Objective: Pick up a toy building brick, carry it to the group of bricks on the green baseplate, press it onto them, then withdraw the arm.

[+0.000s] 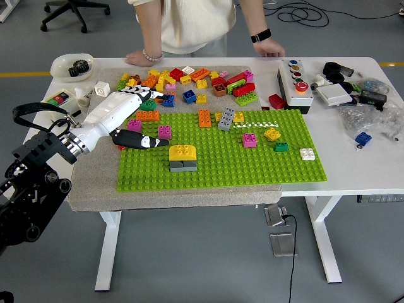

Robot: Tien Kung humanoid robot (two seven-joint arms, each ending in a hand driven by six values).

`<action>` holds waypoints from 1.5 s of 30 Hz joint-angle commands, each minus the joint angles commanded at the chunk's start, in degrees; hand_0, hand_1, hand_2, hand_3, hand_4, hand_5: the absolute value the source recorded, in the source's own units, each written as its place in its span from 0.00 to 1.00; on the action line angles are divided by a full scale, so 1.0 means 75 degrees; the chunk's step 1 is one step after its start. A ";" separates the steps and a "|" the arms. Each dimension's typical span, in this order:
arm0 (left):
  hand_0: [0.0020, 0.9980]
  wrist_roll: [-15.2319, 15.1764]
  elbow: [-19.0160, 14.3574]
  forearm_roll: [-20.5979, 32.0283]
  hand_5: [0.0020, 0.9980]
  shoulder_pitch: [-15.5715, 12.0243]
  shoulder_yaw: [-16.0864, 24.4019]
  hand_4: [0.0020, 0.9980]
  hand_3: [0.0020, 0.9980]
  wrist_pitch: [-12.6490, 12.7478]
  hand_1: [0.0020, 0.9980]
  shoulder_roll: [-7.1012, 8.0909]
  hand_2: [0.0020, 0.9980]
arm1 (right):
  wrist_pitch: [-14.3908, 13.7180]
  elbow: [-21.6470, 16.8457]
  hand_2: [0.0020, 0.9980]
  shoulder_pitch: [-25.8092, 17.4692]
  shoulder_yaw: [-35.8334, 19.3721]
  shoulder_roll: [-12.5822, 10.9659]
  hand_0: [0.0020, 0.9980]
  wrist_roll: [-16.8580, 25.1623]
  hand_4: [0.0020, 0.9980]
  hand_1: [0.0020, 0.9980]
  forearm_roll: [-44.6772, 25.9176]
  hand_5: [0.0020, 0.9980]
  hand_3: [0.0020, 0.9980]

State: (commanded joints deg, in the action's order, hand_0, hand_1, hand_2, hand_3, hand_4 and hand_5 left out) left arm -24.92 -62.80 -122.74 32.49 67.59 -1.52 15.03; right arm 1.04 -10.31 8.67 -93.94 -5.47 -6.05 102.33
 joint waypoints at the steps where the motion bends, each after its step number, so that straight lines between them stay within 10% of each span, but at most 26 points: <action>1: 0.82 -0.0044 0.0157 -0.0047 0.30 0.0211 -0.0113 0.93 0.68 -0.0100 0.81 0.0056 0.73 | -0.0001 0.0000 0.67 0.0006 -0.0003 -0.0014 0.74 -0.0002 0.83 0.63 -0.0004 0.52 0.62; 10: 0.78 0.0015 0.0810 -0.0380 0.20 0.1068 -0.0223 0.88 0.64 -0.0495 0.76 0.0015 0.68 | 0.0000 0.0000 0.67 0.0020 -0.0011 -0.0043 0.74 -0.0006 0.83 0.63 -0.0031 0.52 0.62; 45: 0.79 0.1215 0.1270 -0.0968 0.20 0.1578 0.0370 0.93 0.79 -0.1863 0.80 -0.0569 0.75 | 0.0001 0.0000 0.68 -0.0069 -0.0291 -0.0022 0.74 -0.0059 0.83 0.64 0.0423 0.52 0.62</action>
State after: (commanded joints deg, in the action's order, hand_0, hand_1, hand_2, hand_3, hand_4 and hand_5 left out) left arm -15.81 -53.28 -130.00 44.32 70.37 -15.49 10.77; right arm 1.05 -10.31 8.15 -96.12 -5.63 -6.50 105.51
